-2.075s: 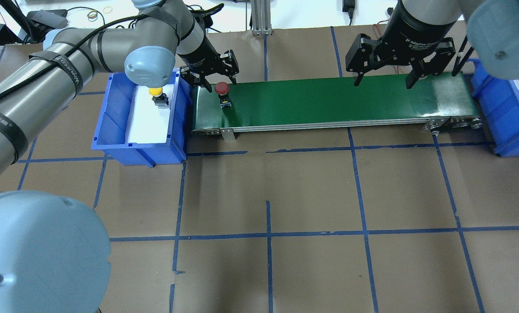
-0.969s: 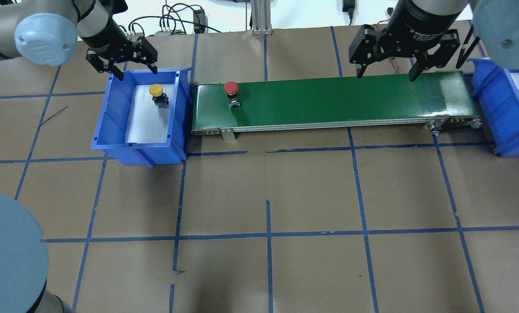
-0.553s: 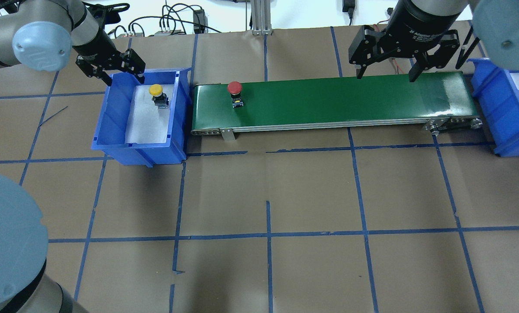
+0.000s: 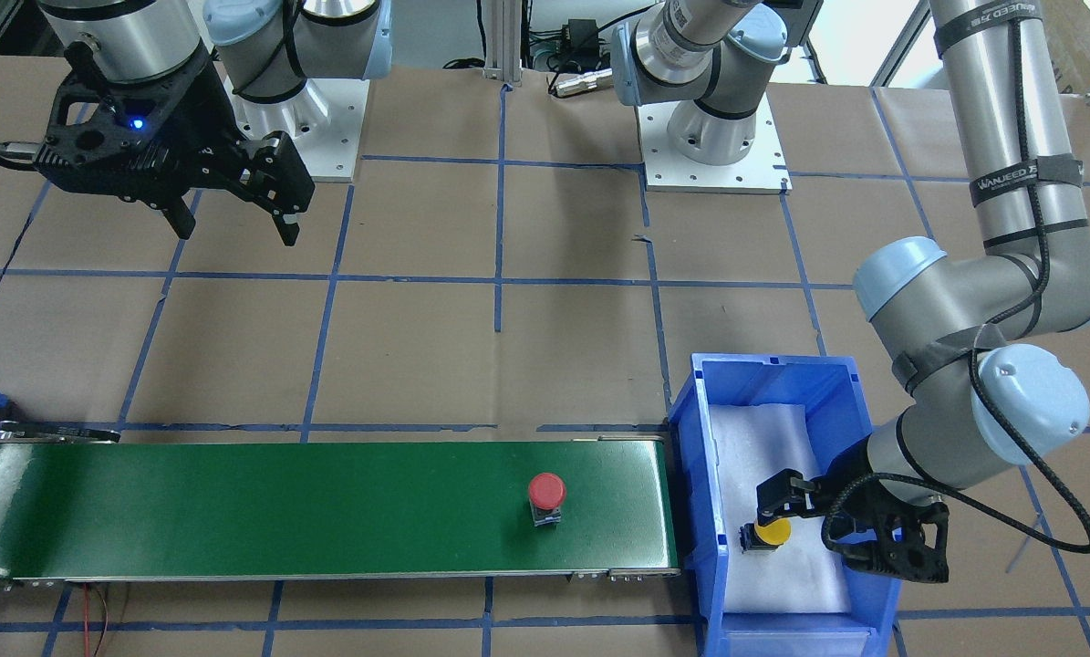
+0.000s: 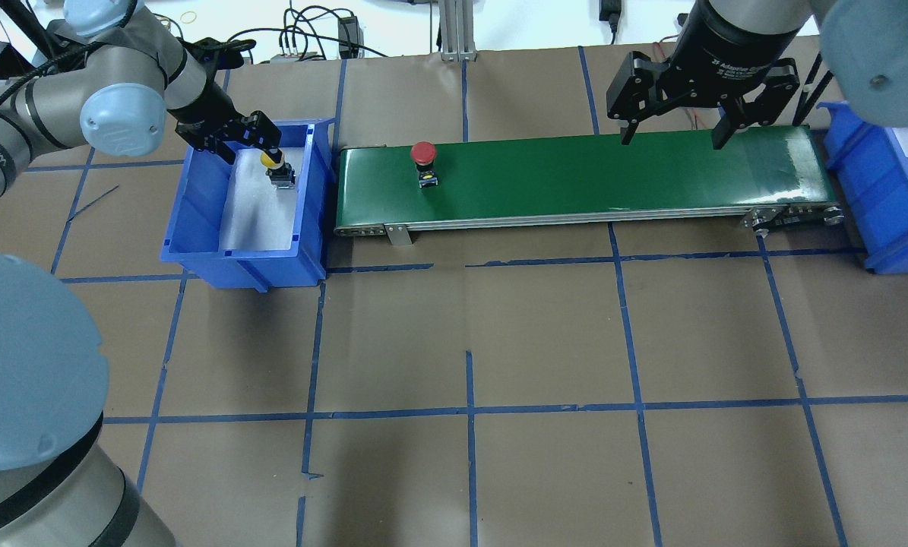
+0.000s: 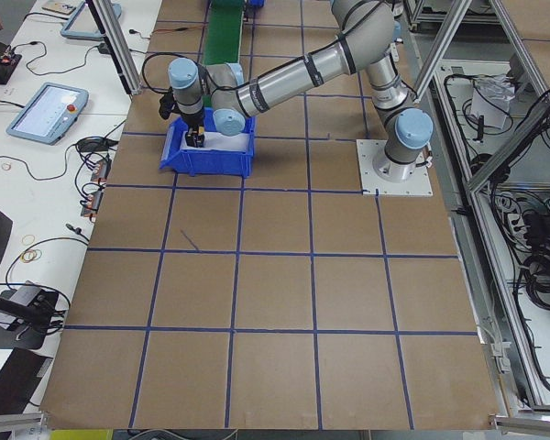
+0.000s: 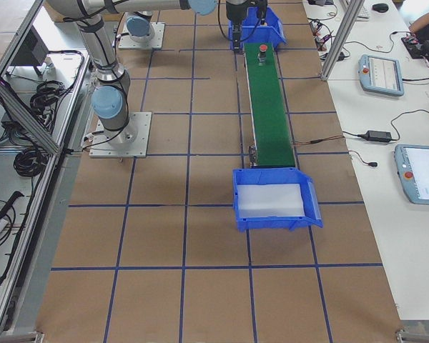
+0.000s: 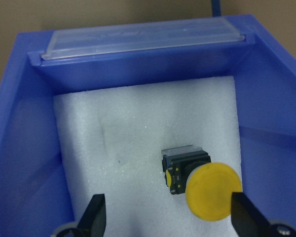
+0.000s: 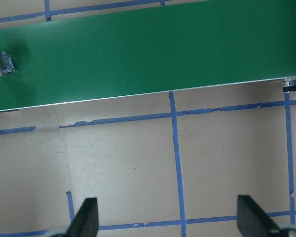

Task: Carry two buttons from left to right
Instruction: 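Move the left gripper back over the yellow button in the bin, then lower the left gripper and grasp the yellow button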

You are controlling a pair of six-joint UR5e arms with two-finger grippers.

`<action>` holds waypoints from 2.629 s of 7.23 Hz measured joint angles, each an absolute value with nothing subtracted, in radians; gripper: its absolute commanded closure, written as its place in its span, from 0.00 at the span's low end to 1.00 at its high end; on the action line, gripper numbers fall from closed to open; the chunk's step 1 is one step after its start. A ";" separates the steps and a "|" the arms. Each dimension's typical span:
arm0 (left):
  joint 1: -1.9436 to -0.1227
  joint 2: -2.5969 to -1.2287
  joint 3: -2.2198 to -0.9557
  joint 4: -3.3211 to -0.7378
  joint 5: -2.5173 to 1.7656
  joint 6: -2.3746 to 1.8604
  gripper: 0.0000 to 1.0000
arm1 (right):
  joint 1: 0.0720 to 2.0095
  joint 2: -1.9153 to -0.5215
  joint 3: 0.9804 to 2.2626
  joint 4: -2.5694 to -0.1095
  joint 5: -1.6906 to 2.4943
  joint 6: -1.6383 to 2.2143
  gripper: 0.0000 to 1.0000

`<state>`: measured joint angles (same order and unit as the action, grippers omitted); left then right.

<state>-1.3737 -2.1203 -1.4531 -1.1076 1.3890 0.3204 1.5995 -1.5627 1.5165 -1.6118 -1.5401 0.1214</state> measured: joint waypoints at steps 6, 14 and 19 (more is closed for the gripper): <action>-1.421 -2.136 -1.458 -1.029 1.348 0.298 0.15 | 1.604 -1.565 1.519 -1.612 -1.544 0.121 0.00; -1.418 -2.138 -1.455 -1.028 1.357 0.231 0.17 | 1.607 -1.563 1.516 -1.610 -1.539 0.124 0.00; -1.406 -2.139 -1.474 -1.028 1.363 0.225 0.45 | 1.607 -1.563 1.516 -1.609 -1.539 0.124 0.00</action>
